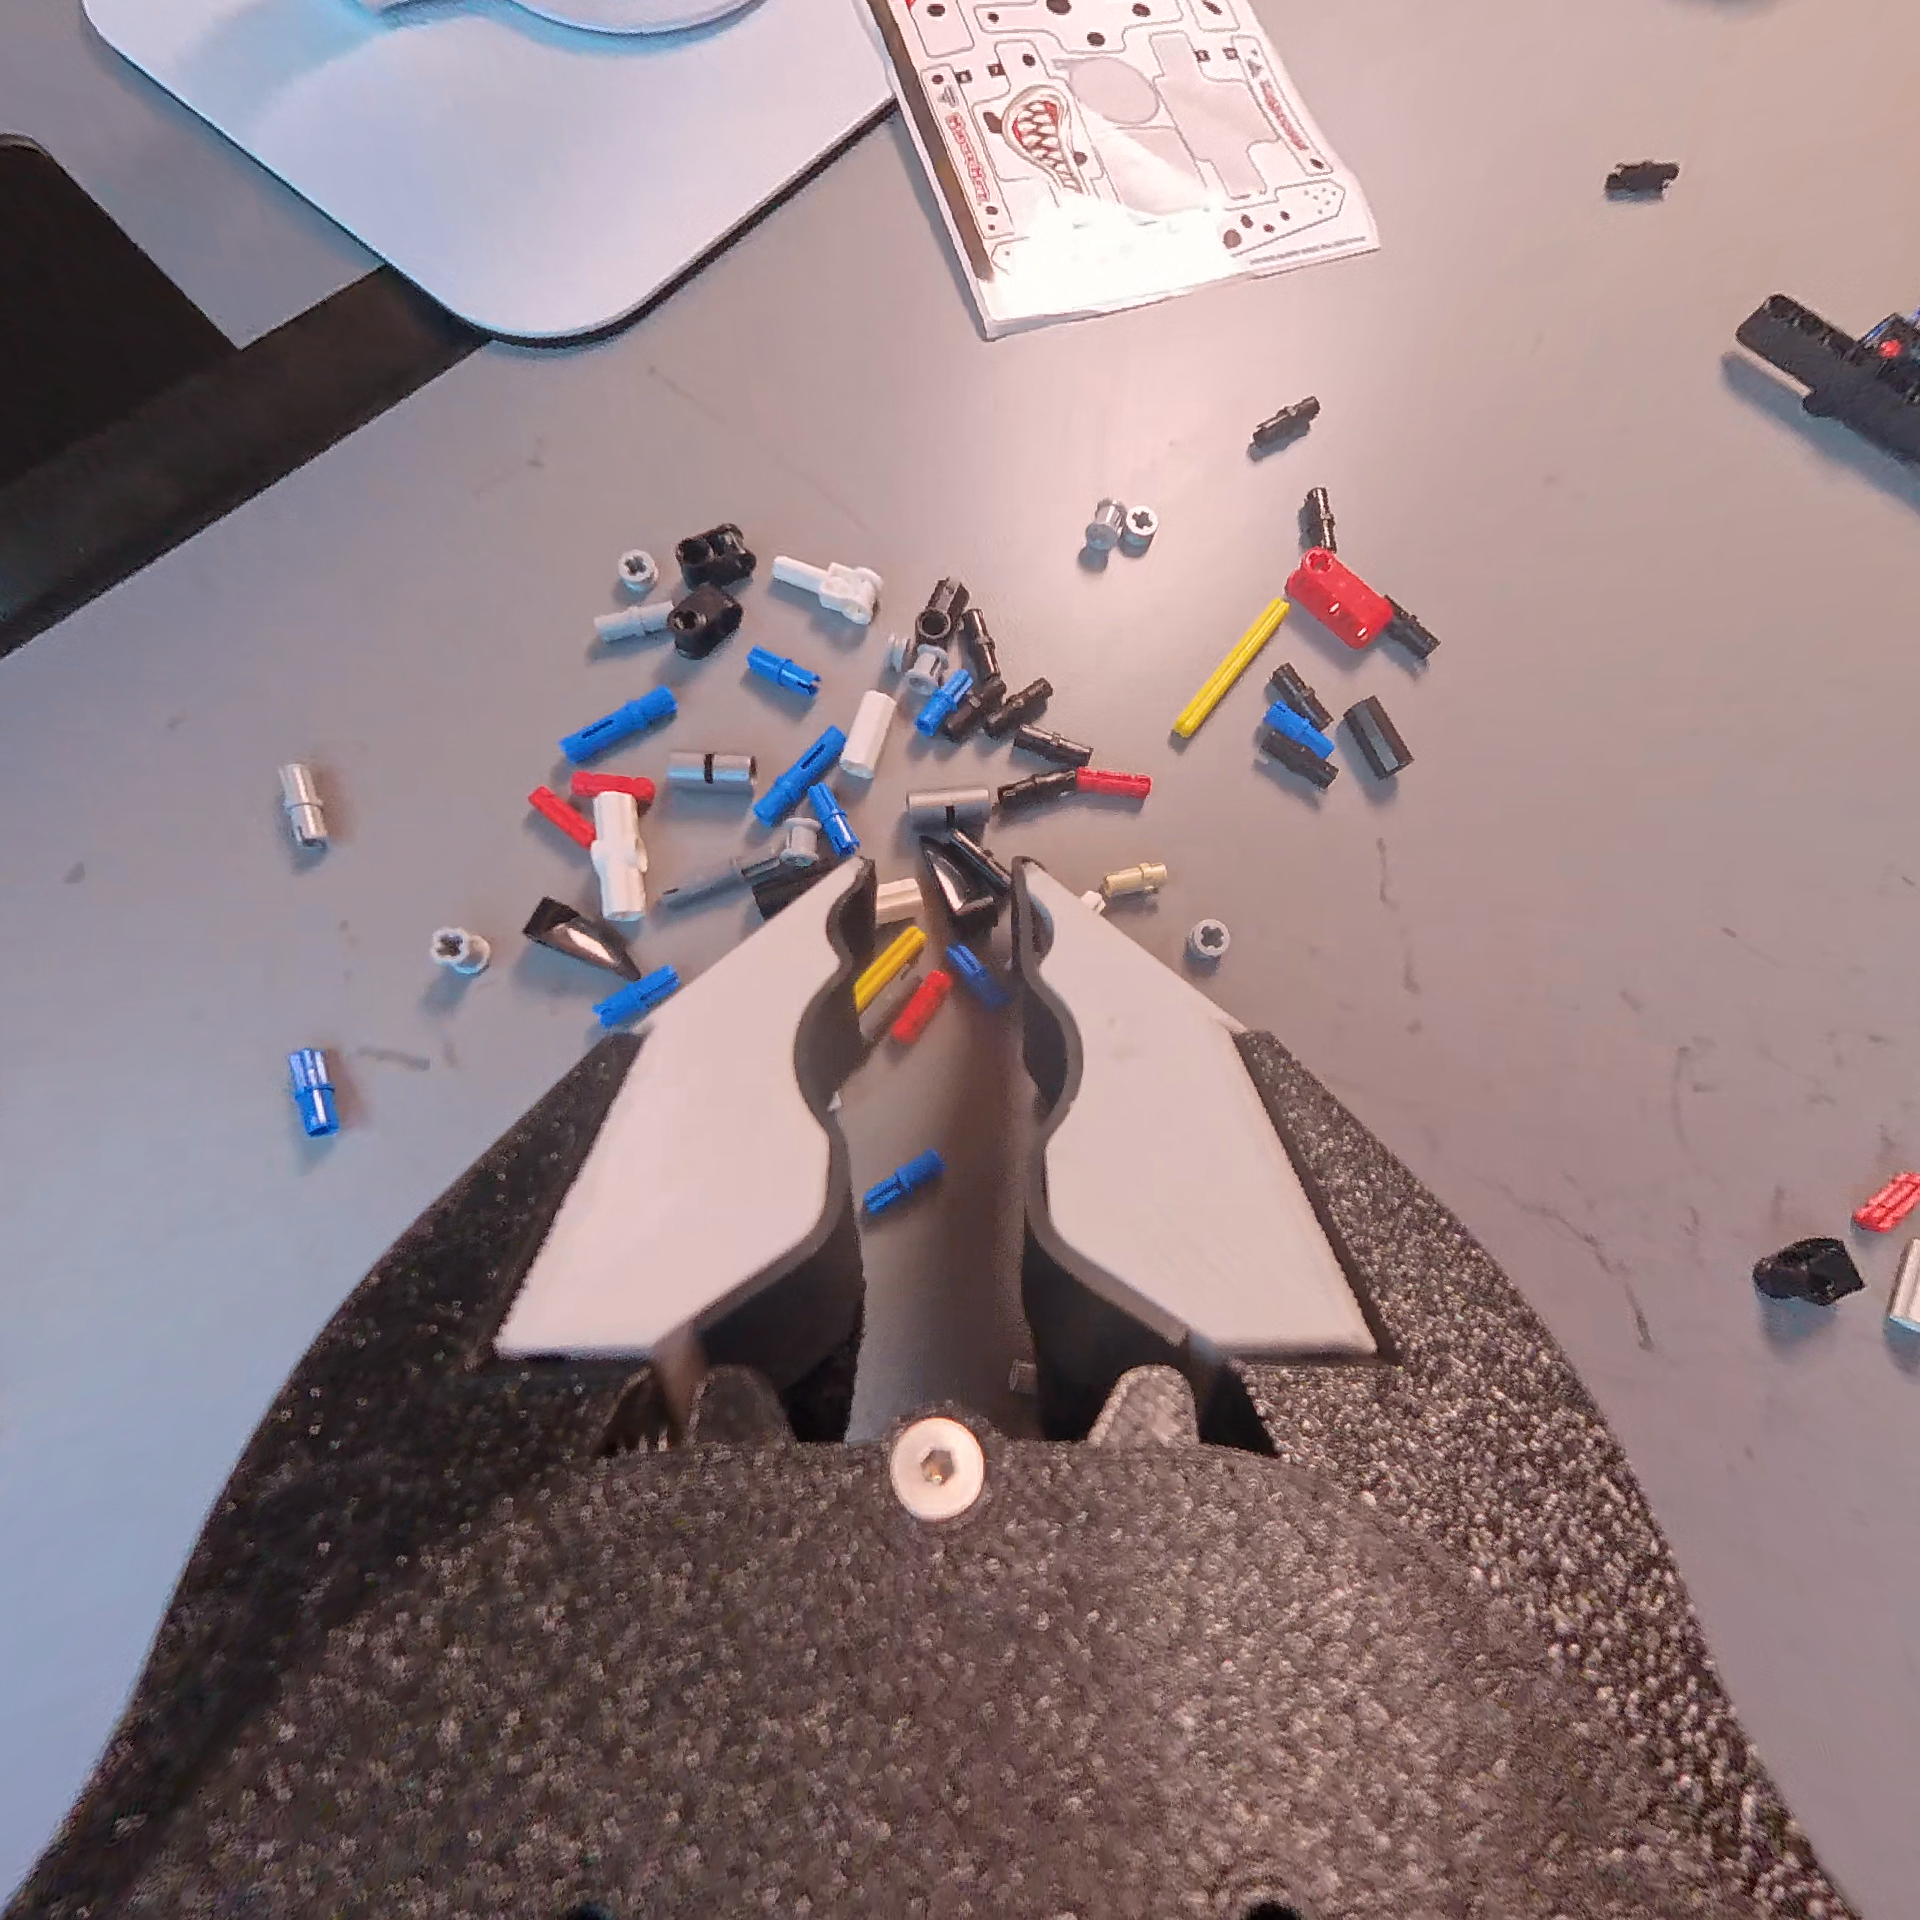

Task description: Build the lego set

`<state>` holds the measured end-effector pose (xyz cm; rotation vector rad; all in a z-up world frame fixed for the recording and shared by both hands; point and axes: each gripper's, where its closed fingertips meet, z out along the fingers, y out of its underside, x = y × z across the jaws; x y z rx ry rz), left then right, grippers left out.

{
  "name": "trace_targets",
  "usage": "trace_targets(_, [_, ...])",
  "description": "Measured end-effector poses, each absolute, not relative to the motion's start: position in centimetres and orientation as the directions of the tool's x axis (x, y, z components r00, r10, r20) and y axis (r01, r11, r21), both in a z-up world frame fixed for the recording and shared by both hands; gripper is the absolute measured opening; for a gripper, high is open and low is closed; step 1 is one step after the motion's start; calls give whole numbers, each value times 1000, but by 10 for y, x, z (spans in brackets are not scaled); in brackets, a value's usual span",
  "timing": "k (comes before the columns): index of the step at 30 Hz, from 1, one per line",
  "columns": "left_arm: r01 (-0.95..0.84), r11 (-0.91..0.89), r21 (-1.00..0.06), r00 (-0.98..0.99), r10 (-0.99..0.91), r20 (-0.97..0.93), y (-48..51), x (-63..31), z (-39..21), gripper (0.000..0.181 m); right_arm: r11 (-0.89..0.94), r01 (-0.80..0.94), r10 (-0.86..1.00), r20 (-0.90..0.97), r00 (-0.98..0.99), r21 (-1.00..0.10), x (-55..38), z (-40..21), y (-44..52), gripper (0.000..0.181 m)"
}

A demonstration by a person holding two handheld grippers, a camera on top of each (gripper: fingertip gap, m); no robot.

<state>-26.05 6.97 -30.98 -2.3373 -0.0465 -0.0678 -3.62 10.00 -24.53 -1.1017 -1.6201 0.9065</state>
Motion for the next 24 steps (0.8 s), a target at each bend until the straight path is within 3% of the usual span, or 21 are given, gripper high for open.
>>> trace_targets(7, [-49,-717,-695,999,-38,-31,69,-256,-311,13,319,244,946,290,-149,-916,-36,-245,101,62])
trace_targets(8, [-61,-716,-695,998,-56,-30,68,-253,-311,1,321,245,945,291,-149,-915,-36,-245,101,62])
trace_targets(10, [-72,-712,-699,997,-73,-29,67,-248,-310,0,322,245,944,293,-149,-914,-35,-245,101,62])
trace_targets(16, [-58,-674,-737,997,-77,-8,66,-245,-297,5,321,248,945,292,-147,-914,-35,-245,102,62])
trace_targets(20, [3,-671,-741,1000,20,-14,66,-269,-298,21,326,250,943,296,-150,-912,-35,-246,102,62])
trace_targets(24, [73,-681,-728,988,148,-39,61,-300,-303,26,322,250,945,292,-148,-913,-35,-246,102,62])
